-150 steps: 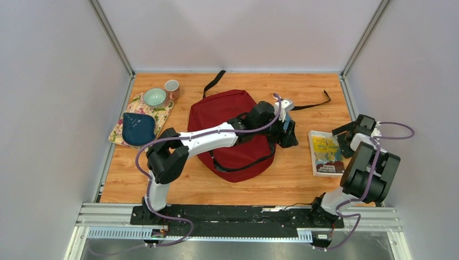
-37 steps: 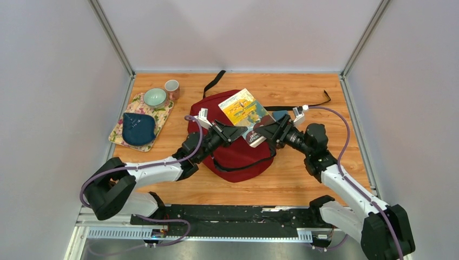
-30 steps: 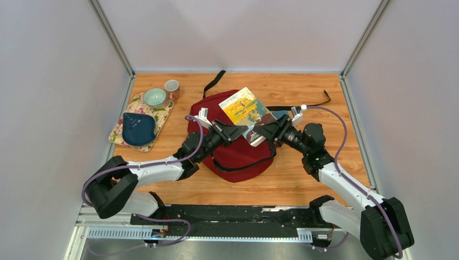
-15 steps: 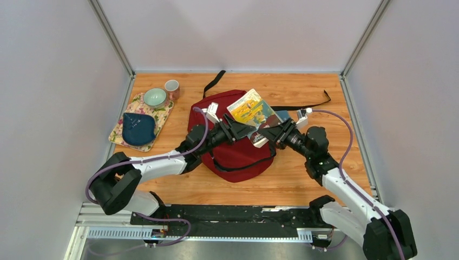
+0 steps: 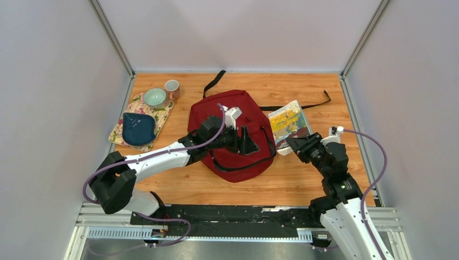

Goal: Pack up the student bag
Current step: Pick up the book from the center of the board, then place the book in the student bag.

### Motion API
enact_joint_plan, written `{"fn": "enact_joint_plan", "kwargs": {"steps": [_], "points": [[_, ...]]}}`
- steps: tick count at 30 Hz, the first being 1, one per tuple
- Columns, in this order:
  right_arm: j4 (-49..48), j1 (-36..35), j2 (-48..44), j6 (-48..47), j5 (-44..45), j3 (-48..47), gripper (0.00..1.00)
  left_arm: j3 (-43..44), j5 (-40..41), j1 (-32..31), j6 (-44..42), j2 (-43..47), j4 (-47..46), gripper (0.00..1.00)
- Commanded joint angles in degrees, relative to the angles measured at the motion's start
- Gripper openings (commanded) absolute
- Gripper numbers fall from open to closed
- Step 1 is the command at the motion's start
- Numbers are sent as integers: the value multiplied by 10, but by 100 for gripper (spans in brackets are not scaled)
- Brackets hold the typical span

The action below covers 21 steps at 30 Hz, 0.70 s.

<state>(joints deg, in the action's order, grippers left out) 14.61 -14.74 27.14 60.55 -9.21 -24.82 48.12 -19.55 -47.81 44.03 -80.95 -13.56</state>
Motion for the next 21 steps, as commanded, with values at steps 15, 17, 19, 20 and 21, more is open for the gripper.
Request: {"fn": "enact_joint_plan", "kwargs": {"steps": [15,17,19,20,21], "points": [[203,2,-58,-106,177,-176,0,160,111,-141,-370,-46,238,83],[201,2,-53,-106,169,-175,0,176,122,-144,-381,-62,257,82],[198,3,-48,-107,161,-174,0,185,133,-144,-382,-72,268,80],[198,2,-46,-107,159,-173,0,191,137,-144,-382,-81,276,79],[196,3,-45,-107,156,-171,0,194,139,-144,-383,-85,278,77]]}}
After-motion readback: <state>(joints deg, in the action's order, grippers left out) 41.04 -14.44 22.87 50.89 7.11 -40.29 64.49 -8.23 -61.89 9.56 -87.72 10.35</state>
